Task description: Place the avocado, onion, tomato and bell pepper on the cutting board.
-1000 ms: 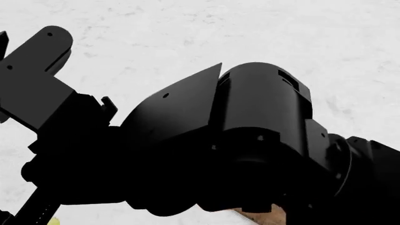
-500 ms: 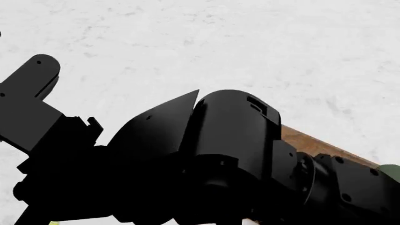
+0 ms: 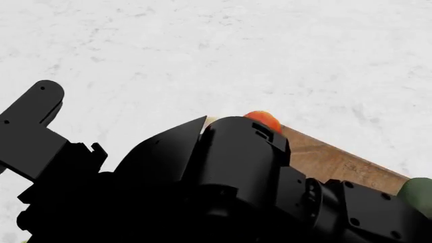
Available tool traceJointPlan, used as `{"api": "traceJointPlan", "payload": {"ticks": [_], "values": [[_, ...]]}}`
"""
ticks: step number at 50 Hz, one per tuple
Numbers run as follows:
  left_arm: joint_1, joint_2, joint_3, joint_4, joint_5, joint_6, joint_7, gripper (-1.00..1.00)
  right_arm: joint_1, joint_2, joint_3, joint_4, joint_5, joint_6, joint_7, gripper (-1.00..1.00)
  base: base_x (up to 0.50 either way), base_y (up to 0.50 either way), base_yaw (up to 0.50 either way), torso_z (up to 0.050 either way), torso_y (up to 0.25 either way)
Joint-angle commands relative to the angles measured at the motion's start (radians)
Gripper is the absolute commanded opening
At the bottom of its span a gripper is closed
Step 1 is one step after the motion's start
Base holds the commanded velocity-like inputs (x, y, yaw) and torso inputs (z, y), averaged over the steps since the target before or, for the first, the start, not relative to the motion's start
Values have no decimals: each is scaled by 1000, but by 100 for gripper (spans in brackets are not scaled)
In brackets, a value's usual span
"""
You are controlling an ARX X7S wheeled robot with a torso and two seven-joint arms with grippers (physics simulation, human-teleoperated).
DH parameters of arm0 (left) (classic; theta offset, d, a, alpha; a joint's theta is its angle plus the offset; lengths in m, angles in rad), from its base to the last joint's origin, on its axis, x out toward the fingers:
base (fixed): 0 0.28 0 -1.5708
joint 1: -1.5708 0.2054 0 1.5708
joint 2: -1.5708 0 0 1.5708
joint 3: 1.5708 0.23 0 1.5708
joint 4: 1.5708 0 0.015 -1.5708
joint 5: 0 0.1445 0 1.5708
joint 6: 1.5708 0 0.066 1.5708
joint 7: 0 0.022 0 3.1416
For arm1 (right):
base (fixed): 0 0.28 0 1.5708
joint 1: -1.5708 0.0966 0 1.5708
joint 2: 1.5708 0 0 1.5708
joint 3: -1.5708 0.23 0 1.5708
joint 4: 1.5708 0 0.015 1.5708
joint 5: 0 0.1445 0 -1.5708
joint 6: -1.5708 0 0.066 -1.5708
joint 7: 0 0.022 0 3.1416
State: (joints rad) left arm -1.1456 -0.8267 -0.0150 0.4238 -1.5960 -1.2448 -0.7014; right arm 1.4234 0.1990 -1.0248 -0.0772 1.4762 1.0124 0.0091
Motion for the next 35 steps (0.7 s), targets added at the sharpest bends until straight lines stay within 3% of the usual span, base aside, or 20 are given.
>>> {"api": "traceJointPlan", "payload": {"ticks": [1,35], "values": [[4,-16,-6,7,-17,5,-12,100,-27,-5,-32,35,-55,-31,-59,100,0,0,0,0,0],[37,-37,-17,20,-25,33,-8,100,-79,-47,-125,147,-214,-148,-251,100,0,0,0,0,0]]}}
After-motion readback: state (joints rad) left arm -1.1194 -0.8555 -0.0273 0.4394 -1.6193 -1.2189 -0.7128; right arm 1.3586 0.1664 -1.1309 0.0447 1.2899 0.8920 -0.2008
